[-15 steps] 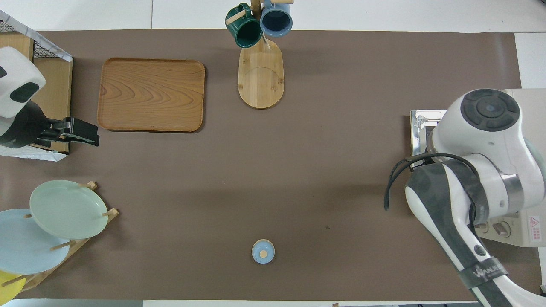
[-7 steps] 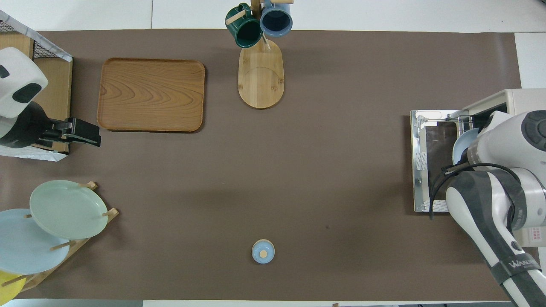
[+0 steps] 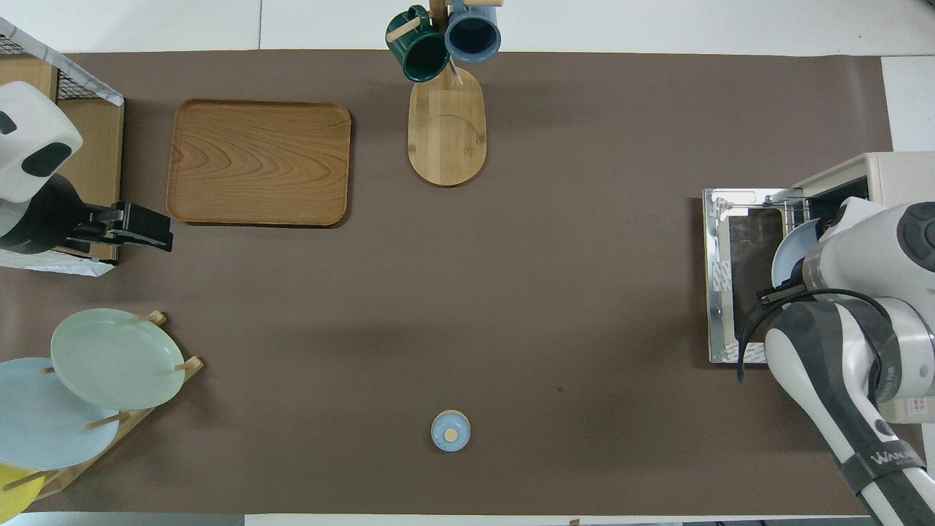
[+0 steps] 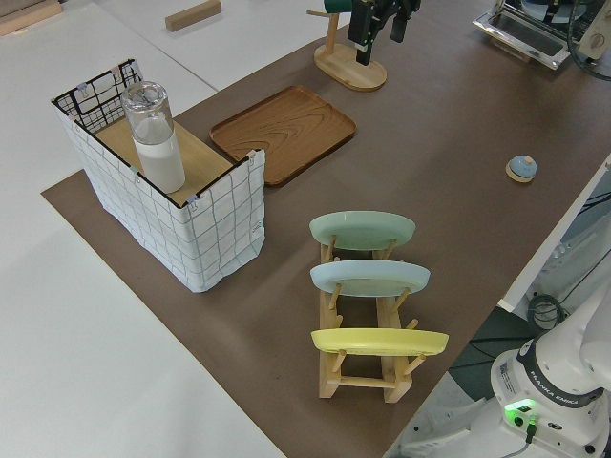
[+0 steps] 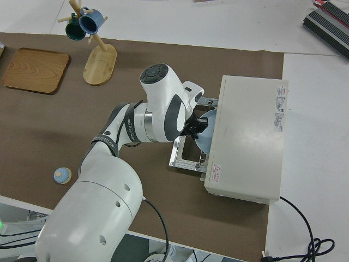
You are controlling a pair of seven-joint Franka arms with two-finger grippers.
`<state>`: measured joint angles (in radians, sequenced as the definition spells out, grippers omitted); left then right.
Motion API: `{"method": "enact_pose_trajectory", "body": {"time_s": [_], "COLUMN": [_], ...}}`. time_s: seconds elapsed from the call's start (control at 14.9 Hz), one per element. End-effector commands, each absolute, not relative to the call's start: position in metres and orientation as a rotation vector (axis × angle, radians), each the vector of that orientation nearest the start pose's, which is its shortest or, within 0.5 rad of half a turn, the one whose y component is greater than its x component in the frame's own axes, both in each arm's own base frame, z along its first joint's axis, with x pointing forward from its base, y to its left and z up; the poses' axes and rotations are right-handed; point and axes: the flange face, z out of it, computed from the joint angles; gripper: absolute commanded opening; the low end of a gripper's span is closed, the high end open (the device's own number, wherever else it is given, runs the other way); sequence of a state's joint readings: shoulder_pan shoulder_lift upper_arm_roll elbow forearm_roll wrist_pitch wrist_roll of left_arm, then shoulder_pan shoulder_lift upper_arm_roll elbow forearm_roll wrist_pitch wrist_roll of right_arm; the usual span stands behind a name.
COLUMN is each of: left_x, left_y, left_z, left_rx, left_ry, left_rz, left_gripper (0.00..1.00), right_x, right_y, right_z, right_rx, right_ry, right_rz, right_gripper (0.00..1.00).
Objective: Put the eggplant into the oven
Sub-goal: 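Insert the eggplant into the oven and open the right gripper, then withdraw the right gripper out of the oven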
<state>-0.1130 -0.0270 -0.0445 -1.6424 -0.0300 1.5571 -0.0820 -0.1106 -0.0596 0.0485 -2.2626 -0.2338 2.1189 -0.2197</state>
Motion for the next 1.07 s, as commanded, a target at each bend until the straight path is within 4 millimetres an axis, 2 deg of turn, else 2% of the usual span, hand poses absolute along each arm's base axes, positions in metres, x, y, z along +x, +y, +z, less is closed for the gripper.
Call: {"method": "enact_pose_trajectory", "body": {"time_s": [0.0, 0.07, 0.13, 0.2, 0.27, 0.33, 0.4, 0.54, 0.67, 0.74, 1.0], "left_x": [0.528, 0.528, 0.528, 0.528, 0.528, 0.528, 0.529, 0.529, 0.53, 0.53, 0.53], "left_y": [-0.086, -0.086, -0.086, -0.086, -0.086, -0.086, -0.086, -0.085, -0.084, -0.085, -0.082], "left_z": [0.606, 0.606, 0.606, 0.606, 0.607, 0.608, 0.607, 0.608, 0.608, 0.608, 0.607], "left_rx": [-3.149, -3.149, -3.148, -3.147, -3.148, -3.147, -3.147, -3.144, -3.142, -3.14, -3.14], "left_ry": [0.12, 0.115, 0.123, 0.127, 0.127, 0.13, 0.13, 0.127, 0.127, 0.13, 0.125], "left_rz": [0.104, 0.1, 0.099, 0.102, 0.095, 0.092, 0.092, 0.086, 0.086, 0.083, 0.085], "left_gripper": [1.0, 1.0, 1.0, 1.0, 1.0, 1.0, 1.0, 1.0, 1.0, 1.0, 1.0], "right_x": [0.508, 0.515, 0.52, 0.523, 0.526, 0.528, 0.531, 0.526, 0.524, 0.525, 0.522], "right_y": [-0.016, -0.001, 0.009, 0.017, 0.027, 0.043, 0.048, 0.05, 0.049, 0.048, 0.047], "right_z": [0.402, 0.413, 0.416, 0.415, 0.409, 0.395, 0.379, 0.35, 0.319, 0.31, 0.3], "right_rx": [-3.254, -3.234, -3.224, -3.229, -3.236, -3.234, -3.237, -3.232, -3.225, -3.225, -3.233], "right_ry": [-0.536, -0.535, -0.521, -0.486, -0.454, -0.439, -0.392, -0.367, -0.363, -0.349, -0.359], "right_rz": [0.187, 0.195, 0.178, 0.142, 0.086, 0.071, 0.068, 0.033, 0.09, 0.111, 0.148], "right_gripper": [0.5, 0.5, 0.46, 0.35, 0.23, 0.06, 0.0, 0.0, 0.0, 0.0, 0.0]}}
